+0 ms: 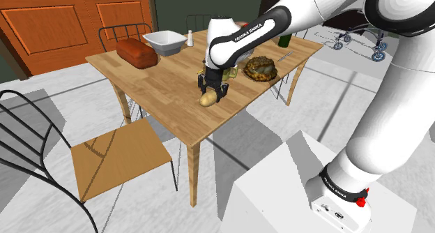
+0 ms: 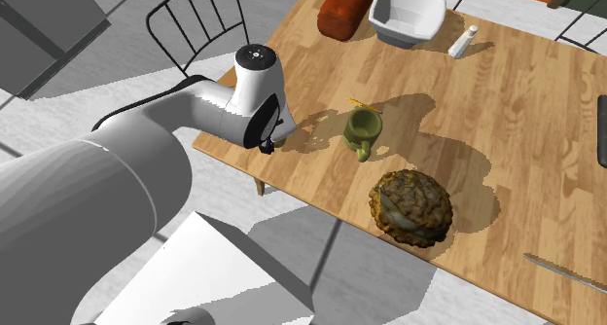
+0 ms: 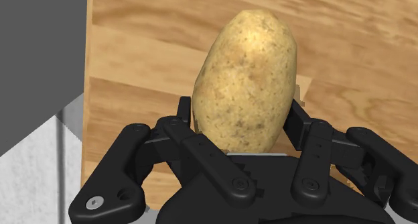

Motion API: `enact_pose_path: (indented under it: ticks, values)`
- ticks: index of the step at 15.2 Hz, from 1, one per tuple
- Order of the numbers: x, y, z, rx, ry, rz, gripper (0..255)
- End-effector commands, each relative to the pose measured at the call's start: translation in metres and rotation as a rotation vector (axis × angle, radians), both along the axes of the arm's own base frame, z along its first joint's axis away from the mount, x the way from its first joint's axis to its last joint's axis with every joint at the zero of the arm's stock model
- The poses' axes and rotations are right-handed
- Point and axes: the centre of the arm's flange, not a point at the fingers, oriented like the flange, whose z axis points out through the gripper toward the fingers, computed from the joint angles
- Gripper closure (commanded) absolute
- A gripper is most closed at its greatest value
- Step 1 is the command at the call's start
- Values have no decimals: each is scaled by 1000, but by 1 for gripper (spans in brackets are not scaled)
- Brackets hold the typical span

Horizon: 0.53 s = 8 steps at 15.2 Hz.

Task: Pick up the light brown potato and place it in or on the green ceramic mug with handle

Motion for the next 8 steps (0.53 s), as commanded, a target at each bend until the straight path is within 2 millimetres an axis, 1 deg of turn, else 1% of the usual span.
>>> enact_pose_path:
  ticks: [1,8]
  values:
    - [0,0,0,0,0,0,255]
    - [0,0,37,0,0,0,255]
